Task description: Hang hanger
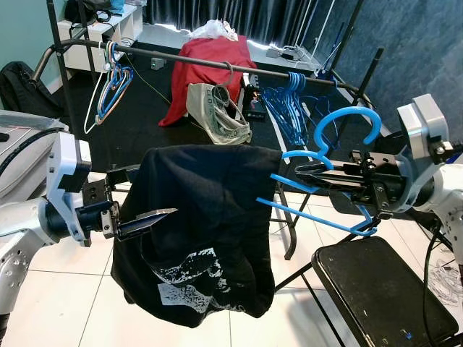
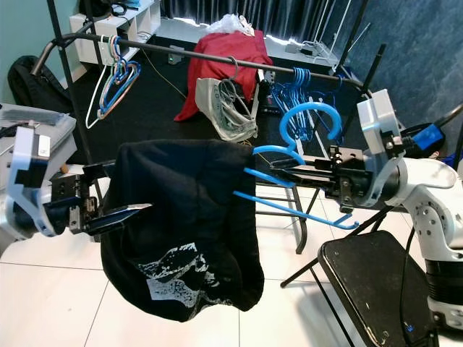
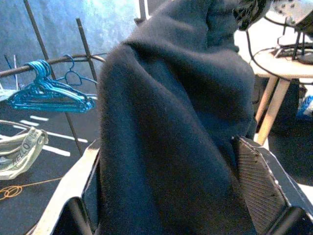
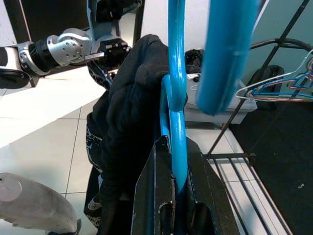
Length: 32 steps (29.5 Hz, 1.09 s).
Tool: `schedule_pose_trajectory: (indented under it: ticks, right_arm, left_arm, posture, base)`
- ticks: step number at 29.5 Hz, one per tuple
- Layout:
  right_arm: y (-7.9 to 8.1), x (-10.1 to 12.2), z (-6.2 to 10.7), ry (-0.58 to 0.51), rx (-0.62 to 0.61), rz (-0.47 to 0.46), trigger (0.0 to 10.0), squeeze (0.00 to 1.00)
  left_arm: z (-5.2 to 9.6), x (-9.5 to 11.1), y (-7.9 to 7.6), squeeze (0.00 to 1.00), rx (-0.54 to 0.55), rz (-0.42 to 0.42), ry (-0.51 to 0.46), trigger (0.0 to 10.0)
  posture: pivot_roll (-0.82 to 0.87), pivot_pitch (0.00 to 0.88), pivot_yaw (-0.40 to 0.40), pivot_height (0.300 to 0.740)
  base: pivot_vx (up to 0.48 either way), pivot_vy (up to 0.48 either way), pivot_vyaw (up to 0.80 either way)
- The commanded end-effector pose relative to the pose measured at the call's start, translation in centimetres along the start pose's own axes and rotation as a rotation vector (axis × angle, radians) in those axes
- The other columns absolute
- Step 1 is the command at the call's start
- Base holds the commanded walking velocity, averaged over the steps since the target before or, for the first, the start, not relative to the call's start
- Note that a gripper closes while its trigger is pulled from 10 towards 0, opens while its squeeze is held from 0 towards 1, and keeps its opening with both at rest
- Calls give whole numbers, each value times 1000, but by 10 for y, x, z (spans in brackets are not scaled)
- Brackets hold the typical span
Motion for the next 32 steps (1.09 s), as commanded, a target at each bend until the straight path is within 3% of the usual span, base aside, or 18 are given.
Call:
schedule_pose_trajectory:
  ticks: [1,3,4,14,15,16,18,19,21,26,27,28,29,30,31,32]
  right_arm:
    - [1,11,0,-38,16,25,0,0]
    - [1,11,-1,-39,18,26,0,0]
    - [1,12,-2,-43,18,26,0,0]
    - [1,14,-2,-57,12,31,0,0]
    - [0,13,-1,-55,0,27,0,0]
    - [0,13,-1,-55,0,27,0,0]
    - [-3,6,7,-23,-40,20,0,0]
    - [-3,6,7,-23,-40,20,0,0]
    - [-8,-1,15,10,-87,12,0,0]
    - [-13,-22,19,109,-143,-12,0,0]
    - [-15,-42,23,203,-171,-38,0,0]
    - [-15,-42,23,203,-171,-38,0,0]
    - [-16,-70,31,338,-205,-77,0,0]
    - [-16,-70,31,338,-205,-77,0,0]
    - [-16,-93,39,440,-234,-104,0,0]
    - [-21,-107,43,473,-290,-120,0,0]
  left_arm:
    - [-7,-2,-8,0,-30,0,-1,10000]
    - [-10,-3,-10,0,-34,3,8,10000]
    - [-12,-6,-14,0,-54,11,18,0]
    - [-13,-12,-18,0,-80,24,42,0]
    - [-11,-14,-7,0,-21,-17,70,0]
    - [-11,-14,-7,0,-21,-17,70,0]
    - [8,-22,25,0,136,-102,167,0]
    - [8,-22,25,0,136,-102,167,0]
    - [28,-21,52,0,266,-164,226,0]
    - [41,-21,70,0,365,-195,273,0]
    - [48,-22,79,0,432,-202,291,0]
    - [48,-22,79,0,432,-202,291,0]
    - [57,-21,90,0,523,-206,300,0]
    - [57,-21,90,0,523,-206,300,0]
    - [67,-20,100,0,612,-208,311,0]
    - [78,-26,111,0,711,-212,364,0]
  posture:
    - [33,37,-141,740]
    - [33,37,-141,740]
    - [33,36,-140,740]
    - [33,37,-136,740]
    - [33,40,-137,740]
    - [33,40,-137,740]
    - [31,42,-136,740]
    - [31,42,-136,740]
    - [32,41,-135,740]
    - [33,41,-136,740]
    - [32,41,-140,740]
    - [32,41,-140,740]
    - [31,41,-141,740]
    - [31,41,-141,740]
    - [35,43,-143,740]
    - [37,42,-144,740]
  base:
    - [0,0,0]
    - [0,0,0]
    - [0,0,0]
    - [0,0,0]
    - [0,0,0]
    - [0,0,0]
    - [0,0,0]
    - [0,0,0]
    - [0,0,0]
    - [0,0,0]
    - [0,0,0]
    - [0,0,0]
    - [0,0,0]
    - [0,0,0]
    - [0,0,0]
    - [0,0,0]
Point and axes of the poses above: a point about 5 cm out from each wrist's last joint towards the gripper, its own z axis pointing back from the gripper into the wrist, its own x axis along the axis of the wrist's last joint, y = z × x, the point moved 4 cm from there along -z, pointing out of the wrist towards the gripper, and after that the axes turned 11 degrees about -z, right-handed, at the moved point
